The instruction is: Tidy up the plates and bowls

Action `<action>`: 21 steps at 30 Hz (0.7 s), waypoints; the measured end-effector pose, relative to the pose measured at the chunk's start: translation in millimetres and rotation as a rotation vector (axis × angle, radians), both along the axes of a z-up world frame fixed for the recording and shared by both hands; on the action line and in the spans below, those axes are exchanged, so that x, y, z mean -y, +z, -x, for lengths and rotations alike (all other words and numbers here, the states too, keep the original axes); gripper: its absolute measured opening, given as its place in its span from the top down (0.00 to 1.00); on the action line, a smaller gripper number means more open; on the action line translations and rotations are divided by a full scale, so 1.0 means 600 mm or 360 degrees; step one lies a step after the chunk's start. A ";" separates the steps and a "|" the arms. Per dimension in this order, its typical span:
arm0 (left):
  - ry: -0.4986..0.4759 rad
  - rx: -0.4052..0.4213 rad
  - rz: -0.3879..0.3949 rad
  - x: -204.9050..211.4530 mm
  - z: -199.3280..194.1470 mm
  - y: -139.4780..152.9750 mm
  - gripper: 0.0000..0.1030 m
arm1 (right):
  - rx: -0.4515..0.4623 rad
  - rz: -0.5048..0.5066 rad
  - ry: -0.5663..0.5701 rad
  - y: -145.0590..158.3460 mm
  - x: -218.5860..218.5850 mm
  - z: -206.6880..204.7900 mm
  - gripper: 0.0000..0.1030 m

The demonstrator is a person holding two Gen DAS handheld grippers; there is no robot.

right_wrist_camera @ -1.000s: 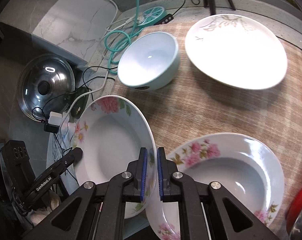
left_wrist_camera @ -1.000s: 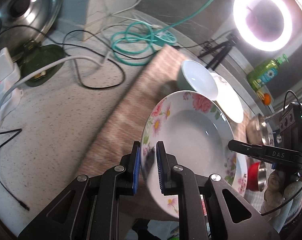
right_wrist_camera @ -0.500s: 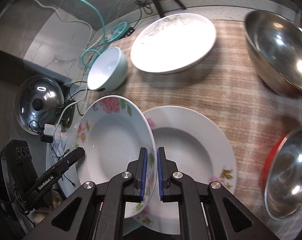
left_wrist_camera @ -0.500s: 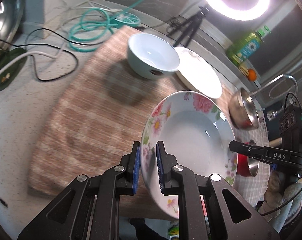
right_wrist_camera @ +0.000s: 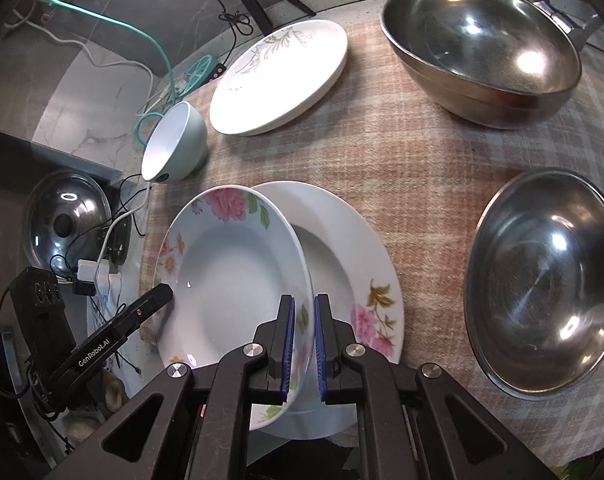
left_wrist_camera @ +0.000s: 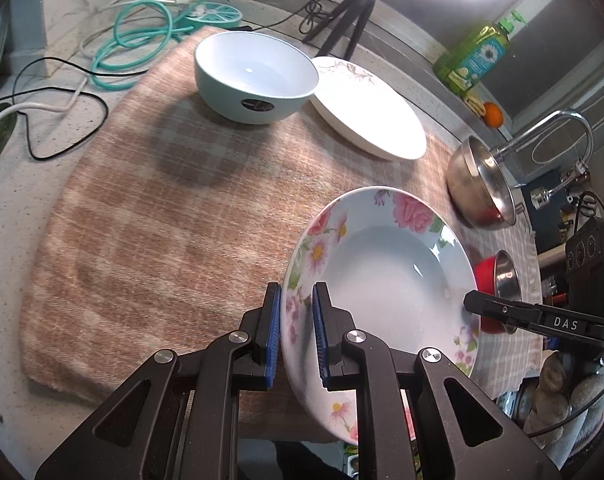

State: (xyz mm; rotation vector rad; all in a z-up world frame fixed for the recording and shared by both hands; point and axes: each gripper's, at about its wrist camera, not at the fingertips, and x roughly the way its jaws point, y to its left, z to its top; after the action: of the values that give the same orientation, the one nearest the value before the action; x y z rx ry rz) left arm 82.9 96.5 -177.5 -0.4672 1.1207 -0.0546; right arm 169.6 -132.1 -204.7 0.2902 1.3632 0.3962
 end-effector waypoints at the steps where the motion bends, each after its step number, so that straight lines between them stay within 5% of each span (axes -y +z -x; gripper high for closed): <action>1: -0.0005 -0.0002 -0.0003 0.001 -0.001 -0.001 0.87 | -0.0004 0.0000 -0.0005 -0.001 0.002 0.001 0.91; 21: -0.0118 -0.0025 -0.0055 0.032 -0.023 -0.014 0.87 | -0.0019 0.0052 -0.0072 -0.009 0.030 0.020 0.91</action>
State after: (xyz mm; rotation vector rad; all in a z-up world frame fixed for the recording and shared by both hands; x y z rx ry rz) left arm 96.6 77.3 -186.2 -0.3957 1.1525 -0.0966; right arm 157.8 -150.1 -210.4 0.2960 1.3710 0.3345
